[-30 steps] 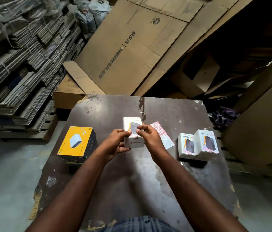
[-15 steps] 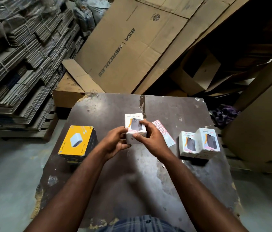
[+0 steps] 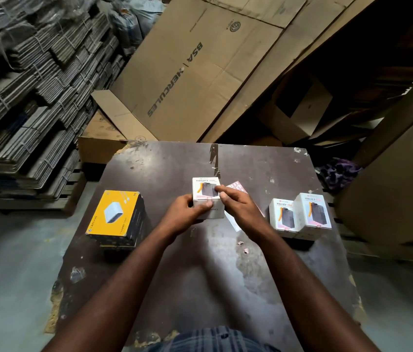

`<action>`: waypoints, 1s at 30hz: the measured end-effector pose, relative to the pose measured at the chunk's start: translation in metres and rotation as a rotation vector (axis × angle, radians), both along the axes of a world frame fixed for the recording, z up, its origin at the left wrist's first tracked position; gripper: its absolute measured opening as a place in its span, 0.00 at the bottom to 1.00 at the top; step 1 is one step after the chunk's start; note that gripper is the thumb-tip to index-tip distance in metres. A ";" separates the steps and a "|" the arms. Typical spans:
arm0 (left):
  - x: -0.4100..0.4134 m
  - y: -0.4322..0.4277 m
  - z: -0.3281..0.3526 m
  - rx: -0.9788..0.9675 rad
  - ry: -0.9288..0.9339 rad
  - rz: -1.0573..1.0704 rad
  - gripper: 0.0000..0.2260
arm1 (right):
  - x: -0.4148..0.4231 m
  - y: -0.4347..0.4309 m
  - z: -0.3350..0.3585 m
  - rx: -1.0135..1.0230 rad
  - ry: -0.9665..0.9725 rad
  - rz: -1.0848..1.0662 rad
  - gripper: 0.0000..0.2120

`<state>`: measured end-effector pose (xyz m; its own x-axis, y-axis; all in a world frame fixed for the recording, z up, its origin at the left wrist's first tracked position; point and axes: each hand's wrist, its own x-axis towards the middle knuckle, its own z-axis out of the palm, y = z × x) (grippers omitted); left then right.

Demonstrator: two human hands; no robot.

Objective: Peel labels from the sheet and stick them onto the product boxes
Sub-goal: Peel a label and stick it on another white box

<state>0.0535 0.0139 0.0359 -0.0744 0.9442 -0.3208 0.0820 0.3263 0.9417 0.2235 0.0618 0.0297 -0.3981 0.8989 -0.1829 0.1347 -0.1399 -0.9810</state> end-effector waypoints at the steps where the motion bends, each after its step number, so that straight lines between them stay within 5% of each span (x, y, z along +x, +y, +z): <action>1: -0.002 0.000 -0.001 0.010 -0.008 -0.030 0.15 | 0.000 0.000 -0.001 0.007 -0.009 -0.021 0.21; 9: -0.014 0.000 0.008 0.022 -0.062 -0.102 0.28 | -0.009 0.000 0.006 0.220 -0.405 -0.104 0.38; 11: -0.013 0.000 0.012 0.042 -0.034 -0.135 0.26 | -0.011 0.001 0.007 0.201 -0.428 -0.232 0.36; 14: -0.012 -0.003 0.012 0.123 -0.001 -0.102 0.21 | -0.008 0.002 0.011 -0.020 -0.229 -0.341 0.32; 19: -0.001 -0.005 0.007 0.175 -0.033 0.207 0.16 | 0.002 0.000 0.009 -0.373 0.354 -0.132 0.24; 26: 0.000 -0.004 0.002 0.180 0.057 0.305 0.20 | 0.011 -0.006 0.010 -0.474 0.337 0.021 0.34; 30: -0.002 -0.003 0.004 0.032 -0.216 0.204 0.27 | 0.012 -0.007 0.008 -0.489 0.274 0.093 0.37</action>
